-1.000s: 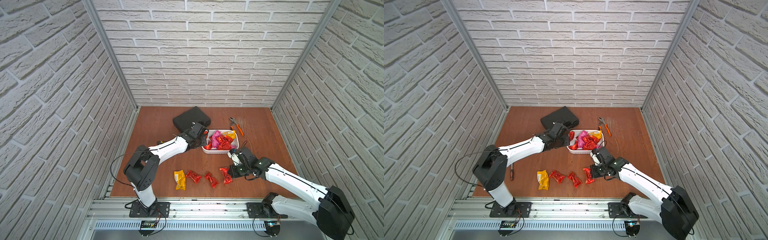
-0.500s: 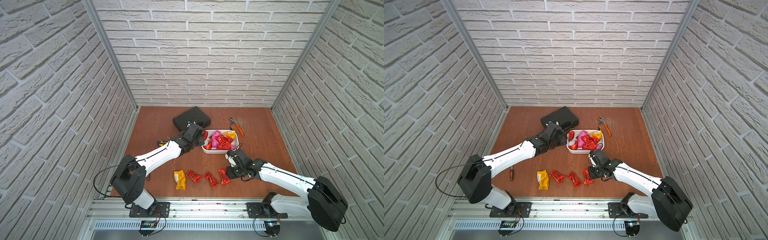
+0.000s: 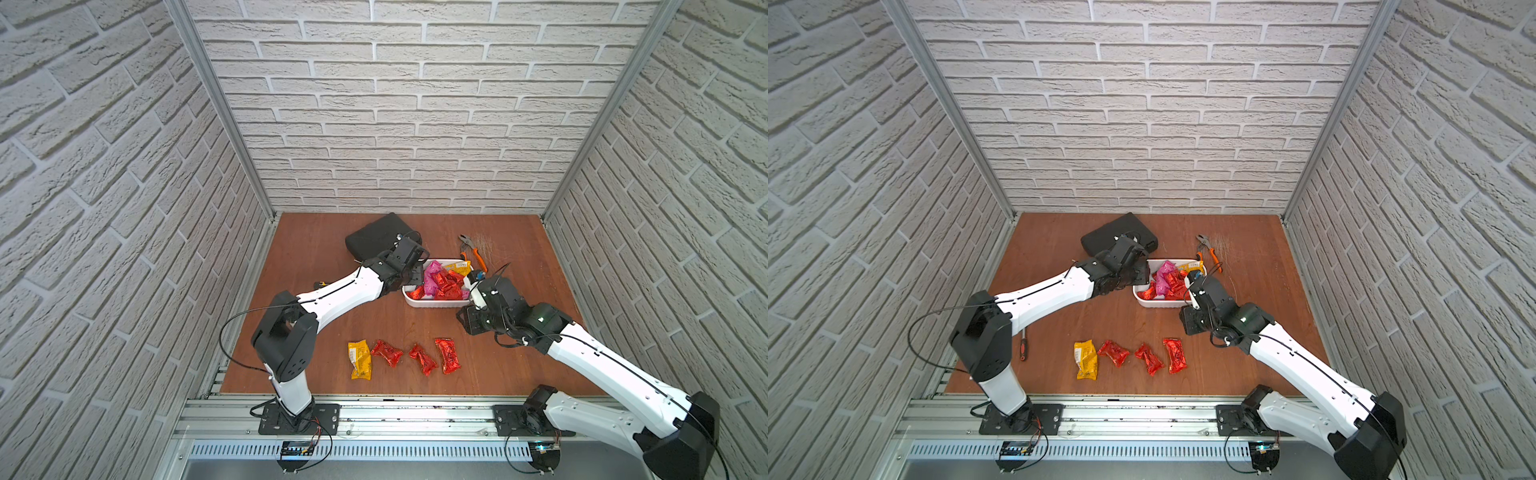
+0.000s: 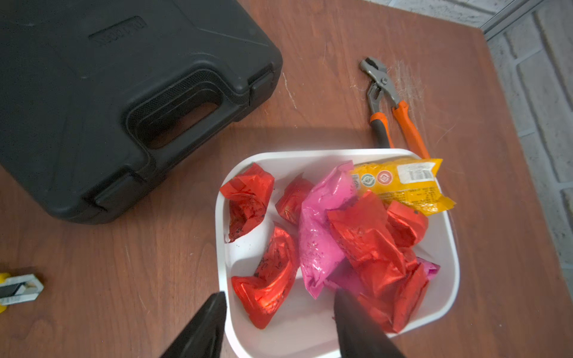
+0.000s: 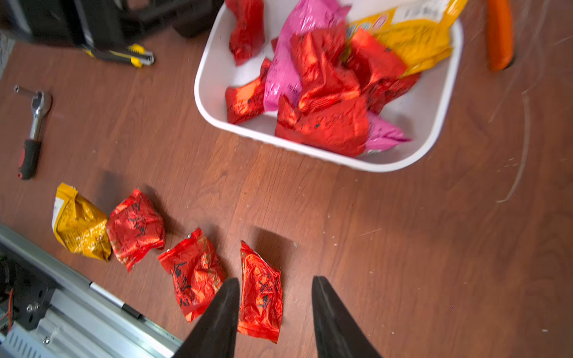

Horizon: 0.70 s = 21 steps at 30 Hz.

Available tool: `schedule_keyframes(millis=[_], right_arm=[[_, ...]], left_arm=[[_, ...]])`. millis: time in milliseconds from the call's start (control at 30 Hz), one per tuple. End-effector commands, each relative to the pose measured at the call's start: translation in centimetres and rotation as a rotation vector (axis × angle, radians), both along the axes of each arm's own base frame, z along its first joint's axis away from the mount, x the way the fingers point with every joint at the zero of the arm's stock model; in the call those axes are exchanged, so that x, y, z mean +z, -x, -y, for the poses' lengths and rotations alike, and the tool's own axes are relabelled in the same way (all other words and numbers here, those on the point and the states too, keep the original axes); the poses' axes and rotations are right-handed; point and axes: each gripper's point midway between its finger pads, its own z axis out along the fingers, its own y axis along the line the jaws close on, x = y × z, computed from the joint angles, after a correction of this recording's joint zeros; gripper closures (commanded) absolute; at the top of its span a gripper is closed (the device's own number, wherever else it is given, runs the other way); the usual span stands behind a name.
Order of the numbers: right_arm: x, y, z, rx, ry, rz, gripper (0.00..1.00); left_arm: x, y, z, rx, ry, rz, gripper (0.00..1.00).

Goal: Take the tea bags out of the storage box
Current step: Place the tea bag at the center of the board.

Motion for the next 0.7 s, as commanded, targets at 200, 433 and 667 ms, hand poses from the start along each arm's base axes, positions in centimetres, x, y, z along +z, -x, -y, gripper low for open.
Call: schedule_keyframes(millis=[200, 433, 667], right_arm=[[1.8, -0.9, 3.6, -0.187, 0.064, 0.086, 0.61], [1.8, 0.4, 5.0, -0.212, 0.068, 0.096, 0.6], [2.1, 0.5, 5.2, -0.221, 0.06, 0.102, 0.6]], left_arm=[[-3.6, -2.0, -0.6, 0.056, -0.151, -0.08, 0.38], [-4.7, -3.7, 0.2, 0.035, -0.174, -0.085, 0.4], [-5.7, -5.0, 0.3, 0.022, -0.215, -0.091, 0.45]])
